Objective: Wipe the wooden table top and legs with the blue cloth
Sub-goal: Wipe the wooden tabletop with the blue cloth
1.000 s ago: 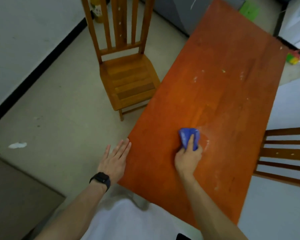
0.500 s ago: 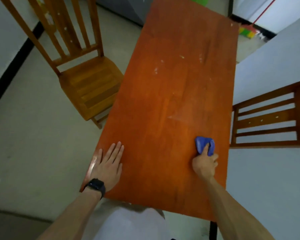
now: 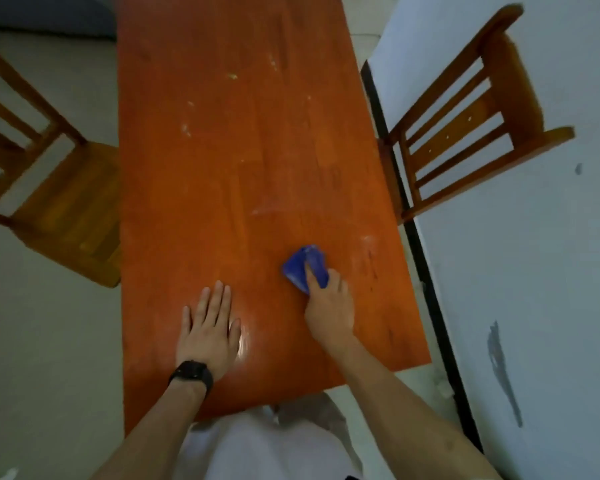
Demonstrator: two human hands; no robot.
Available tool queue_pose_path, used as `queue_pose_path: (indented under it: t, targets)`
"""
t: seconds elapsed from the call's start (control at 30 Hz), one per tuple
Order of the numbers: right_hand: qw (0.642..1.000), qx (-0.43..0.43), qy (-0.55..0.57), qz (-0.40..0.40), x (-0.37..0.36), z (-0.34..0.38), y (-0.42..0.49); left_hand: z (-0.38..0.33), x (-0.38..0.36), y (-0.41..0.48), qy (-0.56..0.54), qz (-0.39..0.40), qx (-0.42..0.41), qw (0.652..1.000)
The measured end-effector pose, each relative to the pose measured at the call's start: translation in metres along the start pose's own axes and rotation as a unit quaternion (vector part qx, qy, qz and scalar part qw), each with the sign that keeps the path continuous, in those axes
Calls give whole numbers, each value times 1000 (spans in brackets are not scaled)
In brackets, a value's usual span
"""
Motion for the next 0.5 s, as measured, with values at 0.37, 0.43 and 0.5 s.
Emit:
queue_pose_path:
  t: [0.37, 0.43, 0.5]
  targets:
    - [988, -118, 100, 3, 22, -48, -33, -32, 11, -5, -12, 40, 106, 994]
    - [994, 25, 95, 40, 7, 10, -45, -39, 12, -7, -30, 49, 130, 990]
    - [991, 92, 74, 65, -3, 24, -48, -44, 11, -7, -42, 54, 146, 987]
Point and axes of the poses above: each hand's wrist, its own y-axis towards the middle knuckle, its own x-axis out of the back of the hand, z = x × y, the point moved 6 cm from there along y, towards the middle knuckle, and after that the axes turned 5 degrees about x, right-handed, at the moved point
